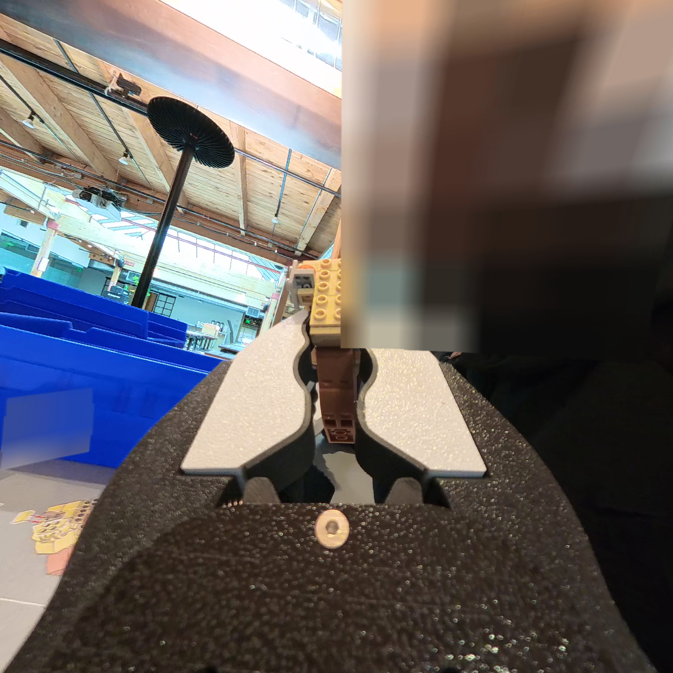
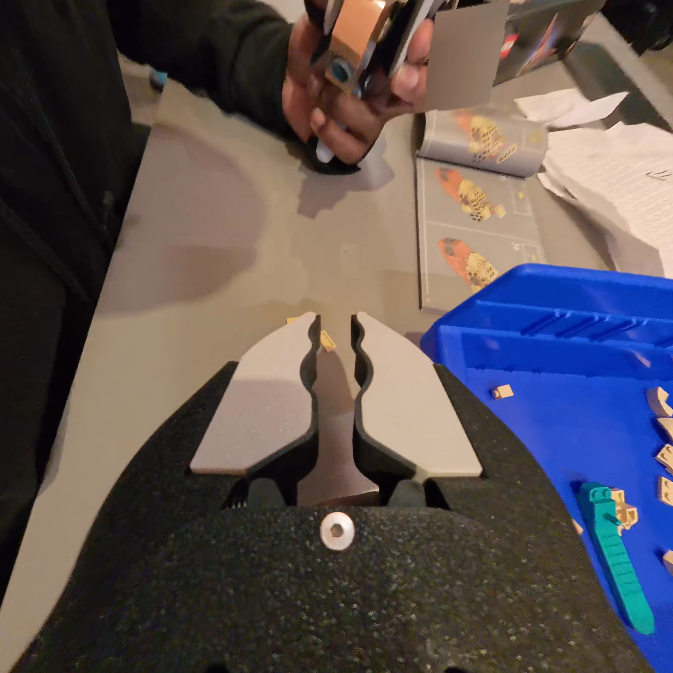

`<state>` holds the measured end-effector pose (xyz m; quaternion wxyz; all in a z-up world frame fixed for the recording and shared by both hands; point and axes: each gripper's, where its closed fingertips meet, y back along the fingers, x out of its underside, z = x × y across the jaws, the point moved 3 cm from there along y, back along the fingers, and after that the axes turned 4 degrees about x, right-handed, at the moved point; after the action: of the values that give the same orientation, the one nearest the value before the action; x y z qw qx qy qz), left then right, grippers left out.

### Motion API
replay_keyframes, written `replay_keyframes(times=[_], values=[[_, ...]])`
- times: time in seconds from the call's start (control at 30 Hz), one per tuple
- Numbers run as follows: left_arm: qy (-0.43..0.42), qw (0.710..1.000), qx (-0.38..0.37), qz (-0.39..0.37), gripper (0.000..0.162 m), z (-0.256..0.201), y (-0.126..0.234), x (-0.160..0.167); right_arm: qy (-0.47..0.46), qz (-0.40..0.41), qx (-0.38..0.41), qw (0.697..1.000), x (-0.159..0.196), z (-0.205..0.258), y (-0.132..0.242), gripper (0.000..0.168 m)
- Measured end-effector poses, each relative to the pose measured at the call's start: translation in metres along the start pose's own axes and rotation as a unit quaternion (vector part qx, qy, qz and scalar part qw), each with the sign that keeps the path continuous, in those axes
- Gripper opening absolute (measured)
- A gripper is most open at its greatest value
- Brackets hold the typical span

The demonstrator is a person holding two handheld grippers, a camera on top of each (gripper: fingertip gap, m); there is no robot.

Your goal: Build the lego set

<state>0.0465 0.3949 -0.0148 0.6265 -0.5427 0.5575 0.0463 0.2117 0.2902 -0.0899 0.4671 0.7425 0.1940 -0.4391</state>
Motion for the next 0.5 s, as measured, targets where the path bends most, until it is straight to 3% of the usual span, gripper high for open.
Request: replay_keyframes(times=[0.5], values=[[0.013,1.0,-0.006,-0.014,0.021,0.006,0.003,-0.003,-0.025,-0.007,0.009,1.0,0.021,-0.004,-0.002,0.016]])
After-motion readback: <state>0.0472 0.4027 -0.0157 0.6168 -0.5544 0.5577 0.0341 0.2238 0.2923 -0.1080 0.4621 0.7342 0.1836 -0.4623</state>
